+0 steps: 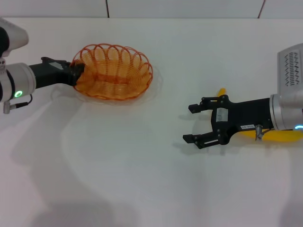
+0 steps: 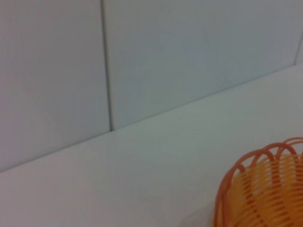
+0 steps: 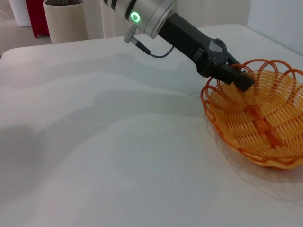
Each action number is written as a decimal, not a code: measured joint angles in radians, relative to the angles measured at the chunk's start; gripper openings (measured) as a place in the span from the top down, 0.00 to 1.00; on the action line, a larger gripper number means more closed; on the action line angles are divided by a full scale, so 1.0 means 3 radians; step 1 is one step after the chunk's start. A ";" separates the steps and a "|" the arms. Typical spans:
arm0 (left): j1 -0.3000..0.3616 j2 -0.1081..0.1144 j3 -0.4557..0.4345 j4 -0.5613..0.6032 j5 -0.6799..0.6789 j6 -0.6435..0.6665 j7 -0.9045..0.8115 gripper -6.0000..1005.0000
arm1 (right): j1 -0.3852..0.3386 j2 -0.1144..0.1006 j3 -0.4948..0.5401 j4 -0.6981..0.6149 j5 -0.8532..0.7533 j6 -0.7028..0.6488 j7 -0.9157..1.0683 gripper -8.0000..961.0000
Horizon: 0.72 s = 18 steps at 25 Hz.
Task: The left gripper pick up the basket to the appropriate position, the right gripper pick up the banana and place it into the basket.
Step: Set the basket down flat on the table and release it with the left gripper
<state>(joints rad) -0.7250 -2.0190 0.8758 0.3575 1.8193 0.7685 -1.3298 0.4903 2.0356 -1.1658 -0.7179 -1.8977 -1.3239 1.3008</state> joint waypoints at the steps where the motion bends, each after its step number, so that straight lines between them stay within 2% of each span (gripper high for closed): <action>1: -0.0015 -0.0002 0.0000 0.0000 0.0034 0.0000 0.0000 0.91 | -0.0001 0.0000 0.0000 0.0000 0.0000 0.0000 0.0000 0.10; 18: -0.0051 0.0001 0.0000 0.0010 0.0128 0.0001 0.0008 0.90 | 0.0003 0.0000 0.0000 0.0000 -0.0015 0.0000 0.0003 0.10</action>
<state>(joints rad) -0.7403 -2.0187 0.8758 0.3605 1.8577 0.7687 -1.3274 0.4912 2.0356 -1.1658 -0.7179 -1.9021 -1.3238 1.3017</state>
